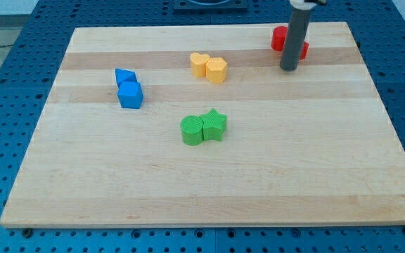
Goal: Move the blue triangle to the right of the blue cube
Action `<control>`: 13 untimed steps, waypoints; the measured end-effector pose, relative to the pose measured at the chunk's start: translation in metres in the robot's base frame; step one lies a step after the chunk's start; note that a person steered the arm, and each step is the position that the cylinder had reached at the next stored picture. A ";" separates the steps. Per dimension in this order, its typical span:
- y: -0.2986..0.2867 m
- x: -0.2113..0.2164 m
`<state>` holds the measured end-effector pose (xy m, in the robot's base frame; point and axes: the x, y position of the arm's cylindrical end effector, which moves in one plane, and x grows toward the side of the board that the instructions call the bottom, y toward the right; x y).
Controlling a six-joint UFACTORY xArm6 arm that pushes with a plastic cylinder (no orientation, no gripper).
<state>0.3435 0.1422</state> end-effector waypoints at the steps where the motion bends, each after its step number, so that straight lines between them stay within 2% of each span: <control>1: -0.042 0.039; 3: -0.182 0.043; 5: -0.267 0.039; 6: -0.289 0.021; 7: -0.307 0.018; 10: -0.334 0.085; 11: -0.334 0.088; 12: -0.315 0.076; 13: -0.285 0.033</control>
<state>0.3767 -0.1428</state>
